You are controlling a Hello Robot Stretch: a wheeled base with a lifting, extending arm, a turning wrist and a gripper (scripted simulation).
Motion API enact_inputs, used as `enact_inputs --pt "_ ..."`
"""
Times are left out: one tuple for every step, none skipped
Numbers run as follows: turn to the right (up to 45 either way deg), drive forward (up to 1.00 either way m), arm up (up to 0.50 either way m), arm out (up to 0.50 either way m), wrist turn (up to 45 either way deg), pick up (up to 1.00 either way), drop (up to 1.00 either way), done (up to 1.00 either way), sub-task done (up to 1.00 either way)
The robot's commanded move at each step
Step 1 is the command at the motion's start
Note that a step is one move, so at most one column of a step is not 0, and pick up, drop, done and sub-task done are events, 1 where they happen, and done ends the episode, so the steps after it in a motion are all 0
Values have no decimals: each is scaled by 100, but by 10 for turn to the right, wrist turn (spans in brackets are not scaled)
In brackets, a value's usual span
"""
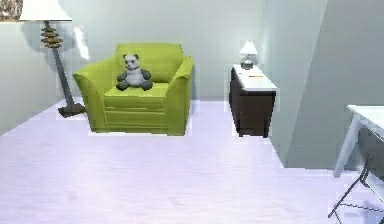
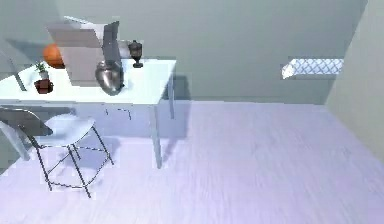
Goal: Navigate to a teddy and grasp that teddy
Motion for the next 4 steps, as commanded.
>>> enact_inputs --pt "-30 0 0 0 0 0 0 0 0" --pt "450 0 0 0 0 0 0 0 0" --pt "420 0 0 0 0 0 0 0 0" --pt "0 15 0 0 0 0 0 0 0"
